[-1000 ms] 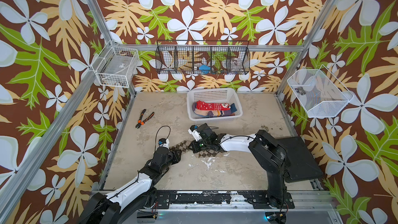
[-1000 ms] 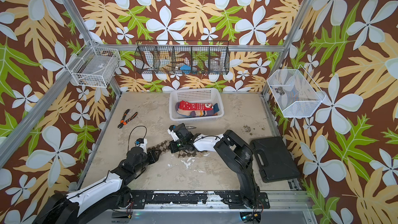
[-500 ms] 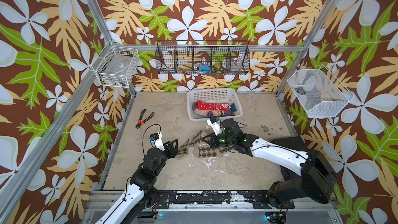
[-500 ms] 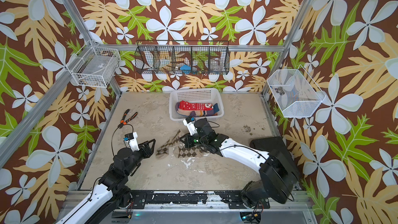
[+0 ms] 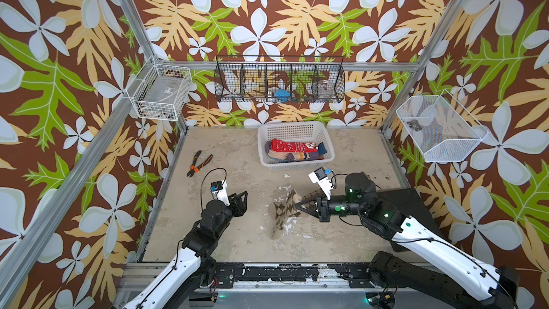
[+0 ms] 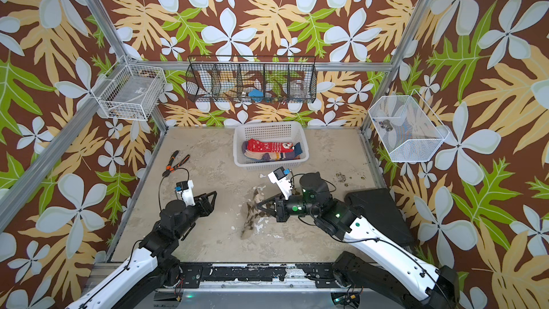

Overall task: Place the socks together as a pair
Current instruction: Place the sock in the sock, then flatten out the sock at the center of the board.

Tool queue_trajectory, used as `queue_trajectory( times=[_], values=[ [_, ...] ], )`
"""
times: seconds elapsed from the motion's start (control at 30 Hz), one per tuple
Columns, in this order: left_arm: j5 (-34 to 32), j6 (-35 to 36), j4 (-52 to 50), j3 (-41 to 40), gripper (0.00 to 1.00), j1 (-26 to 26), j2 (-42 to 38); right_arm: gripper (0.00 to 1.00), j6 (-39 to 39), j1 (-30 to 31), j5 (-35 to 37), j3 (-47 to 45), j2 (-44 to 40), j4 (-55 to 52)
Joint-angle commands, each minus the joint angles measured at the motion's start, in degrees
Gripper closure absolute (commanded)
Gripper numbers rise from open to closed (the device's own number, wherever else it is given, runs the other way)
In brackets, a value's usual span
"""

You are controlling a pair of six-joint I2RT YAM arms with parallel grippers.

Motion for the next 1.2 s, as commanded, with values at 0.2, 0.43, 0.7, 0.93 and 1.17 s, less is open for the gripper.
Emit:
queue_trajectory(
  times=[0.2,0.43,0.7,0.93,1.17],
  values=[
    [1.03,1.84,2.08,0.28,0.42,0.08,2.13,1.00,4.13,-11.05,-7.06,-7.36,-1.63,3.18],
    [5.52,1.33,4.63,0.29,0.42,-0.01,6.18,1.00,6.21,-32.33,-11.17,-20.89,6.41,18.78],
    [10.20,2.25,5.05,0.99,0.38,-4.87,12.24,0.74,0.14,-37.47,-2.46,-20.34,16.22,21.82],
    [7.95,1.53,5.57,2.39,0.37,-14.20,17.60,0.71,-2.73,-42.12,3.51,-19.03,9.18,18.67],
    [7.85,1.73,7.92,4.46,0.36,-15.12,23.37,0.62,-15.95,-29.93,9.63,-10.76,11.74,-2.25]
  ],
)
